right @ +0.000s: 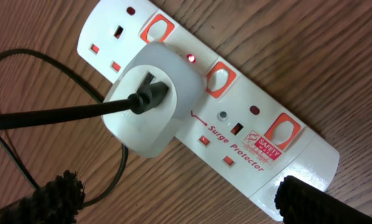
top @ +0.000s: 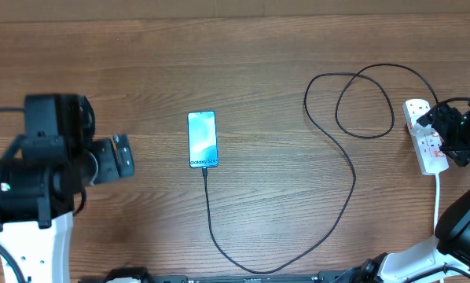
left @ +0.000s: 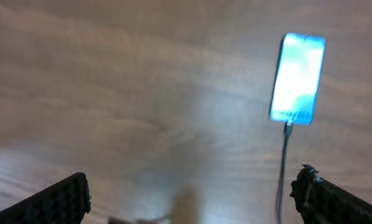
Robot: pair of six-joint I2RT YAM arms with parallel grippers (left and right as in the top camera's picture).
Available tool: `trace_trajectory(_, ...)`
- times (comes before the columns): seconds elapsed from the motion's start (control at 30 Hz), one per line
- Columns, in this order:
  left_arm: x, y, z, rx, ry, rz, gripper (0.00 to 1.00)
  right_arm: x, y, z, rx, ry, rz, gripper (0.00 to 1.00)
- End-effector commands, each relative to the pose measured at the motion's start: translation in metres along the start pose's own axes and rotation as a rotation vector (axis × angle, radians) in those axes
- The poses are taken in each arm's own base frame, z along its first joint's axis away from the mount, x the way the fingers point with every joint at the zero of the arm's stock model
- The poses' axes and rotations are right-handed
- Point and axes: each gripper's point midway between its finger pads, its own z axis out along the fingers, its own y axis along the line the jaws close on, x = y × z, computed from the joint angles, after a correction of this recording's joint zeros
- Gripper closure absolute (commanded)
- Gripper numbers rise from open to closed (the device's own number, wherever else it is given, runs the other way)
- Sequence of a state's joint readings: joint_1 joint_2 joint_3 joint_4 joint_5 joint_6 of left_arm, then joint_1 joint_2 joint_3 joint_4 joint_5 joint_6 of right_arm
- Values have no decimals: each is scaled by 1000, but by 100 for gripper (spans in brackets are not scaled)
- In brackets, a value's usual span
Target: Plug charger to phone and switch on socket
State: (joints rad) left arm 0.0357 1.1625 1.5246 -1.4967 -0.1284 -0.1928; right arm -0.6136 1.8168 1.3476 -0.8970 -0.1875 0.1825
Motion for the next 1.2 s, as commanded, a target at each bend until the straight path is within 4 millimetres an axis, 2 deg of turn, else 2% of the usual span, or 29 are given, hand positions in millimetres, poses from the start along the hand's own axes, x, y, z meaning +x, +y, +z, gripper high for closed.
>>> trace_trajectory(0.0,21,6,6,-15,17,-18,0,-7,6,-8,-17,-30,-9,0)
trace_trajectory(0.2,60,10,27,-32,98,-6,0,-7,6,-8,-17,-30,-9,0)
trace_trajectory(0.3,73,12,36,-34,112,-4,0,-7,6,-8,-17,-30,-9,0)
trace_trajectory(0.37,66,9,42,-22,58,-11,0,-7,6,-8,-17,-30,-9,0)
trace_trajectory(0.5,37,0,50,30,-113,-34,0,-7,6,-8,-17,-30,-9,0)
trace_trajectory(0.67,6,-30,63,196,-317,-40,0,-7,6,-8,-17,-30,-9,0)
trace_trajectory(0.8,-10,-55,73,343,-471,-20,0,-7,6,-8,-17,-30,-9,0)
trace_trajectory(0.97,-12,-74,86,469,-644,15,0,-7,6,-8,-17,-30,-9,0)
trace_trajectory(1.17,1,-81,100,535,-776,34,0,-7,6,-8,-17,-30,-9,0)
